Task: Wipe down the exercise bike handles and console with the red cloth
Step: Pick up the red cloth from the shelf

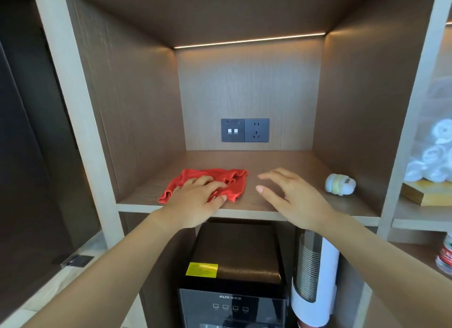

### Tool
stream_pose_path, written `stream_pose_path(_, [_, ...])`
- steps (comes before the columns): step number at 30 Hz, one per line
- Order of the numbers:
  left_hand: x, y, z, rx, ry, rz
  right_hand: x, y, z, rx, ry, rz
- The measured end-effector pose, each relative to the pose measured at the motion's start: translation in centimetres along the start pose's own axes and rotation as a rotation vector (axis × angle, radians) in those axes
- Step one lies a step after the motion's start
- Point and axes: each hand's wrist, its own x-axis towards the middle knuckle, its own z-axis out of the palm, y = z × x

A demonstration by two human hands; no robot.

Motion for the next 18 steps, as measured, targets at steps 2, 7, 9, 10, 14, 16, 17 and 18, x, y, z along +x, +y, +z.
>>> stream_pose_path(2, [-0.6, 0.1, -0.1, -0.013, 0.031, -0.029, -0.2, 0.3, -0.2, -0.003, 0.001, -0.023])
stream_pose_path(7, [-0.5, 1.3, -0.4, 0.074, -0.037, -0.216, -0.8, 1.2, -0.7, 0.03, 0.006, -0.05])
stream_pose_path(9, [-0.7, 1.9, -0.4, 0.085, -0.036, -0.223, -1.2, 1.6, -1.1, 0.053, 0.005, -0.067])
stream_pose_path(10, [-1.0, 2.3, -0.3, 0.088, -0.03, -0.225, -1.4, 1.7, -1.2, 0.064, 0.006, -0.077])
stream_pose_path(14, [-2.4, 4.3, 0.0, 0.07, 0.01, -0.251, -2.2, 2.2, -2.0, 0.124, 0.024, -0.123])
stream_pose_path(16, [-2.4, 5.1, 0.0, -0.051, 0.073, -0.321, -2.4, 2.2, -2.3, 0.152, 0.008, -0.143])
stream_pose_path(17, [-2.1, 5.2, 0.0, -0.066, 0.084, -0.36, -2.3, 2.2, -2.5, 0.166, -0.005, -0.146])
stream_pose_path(18, [-1.8, 5.3, 0.1, -0.03, 0.062, -0.392, -2.3, 2.2, -2.7, 0.183, -0.015, -0.147])
